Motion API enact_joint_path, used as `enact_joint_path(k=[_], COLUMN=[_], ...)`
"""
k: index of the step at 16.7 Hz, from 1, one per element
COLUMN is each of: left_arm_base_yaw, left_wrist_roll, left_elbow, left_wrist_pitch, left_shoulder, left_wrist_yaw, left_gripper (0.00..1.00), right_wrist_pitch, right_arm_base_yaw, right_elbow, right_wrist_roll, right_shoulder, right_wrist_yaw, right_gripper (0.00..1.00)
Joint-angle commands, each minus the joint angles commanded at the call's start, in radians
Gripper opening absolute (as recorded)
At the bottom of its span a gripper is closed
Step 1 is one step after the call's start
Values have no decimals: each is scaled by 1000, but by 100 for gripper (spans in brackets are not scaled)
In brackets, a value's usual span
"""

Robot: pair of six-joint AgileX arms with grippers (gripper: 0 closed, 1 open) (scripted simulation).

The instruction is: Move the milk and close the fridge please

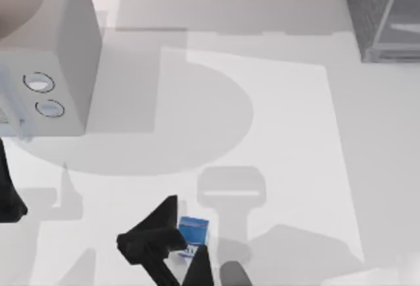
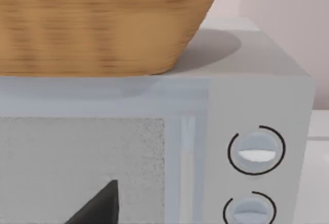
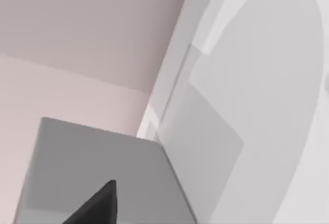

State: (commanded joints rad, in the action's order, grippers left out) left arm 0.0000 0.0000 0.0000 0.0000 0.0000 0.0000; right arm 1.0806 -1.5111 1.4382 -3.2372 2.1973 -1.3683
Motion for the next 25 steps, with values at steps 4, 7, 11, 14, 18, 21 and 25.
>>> enact_joint_path(k=[4,7,11,14,18,21,25], left_arm_base_yaw=[0,0,0,0,0,0,0], left_wrist_roll=[0,0,0,0,0,0,0], left_elbow=[0,0,0,0,0,0,0], left_wrist_pitch=[0,0,0,0,0,0,0], left_shoulder=[0,0,0,0,0,0,0], left_wrist_yaw=[0,0,0,0,0,0,0], left_gripper=[100,100,100,100,100,100,100], right_wrist_pitch=[129,244,387,471,509,509,504], right_arm_base_yaw=[-14,-16,-15,-4,9,9,6], right_elbow=[98,165,232,256,260,260,257], right_wrist_roll=[-187,-322,-479,-548,-568,-568,-570], right_shoulder=[105,196,304,359,383,383,380], right_wrist_yaw=[-12,-24,-42,-46,-43,-43,-44], right_gripper=[100,100,100,100,100,100,100])
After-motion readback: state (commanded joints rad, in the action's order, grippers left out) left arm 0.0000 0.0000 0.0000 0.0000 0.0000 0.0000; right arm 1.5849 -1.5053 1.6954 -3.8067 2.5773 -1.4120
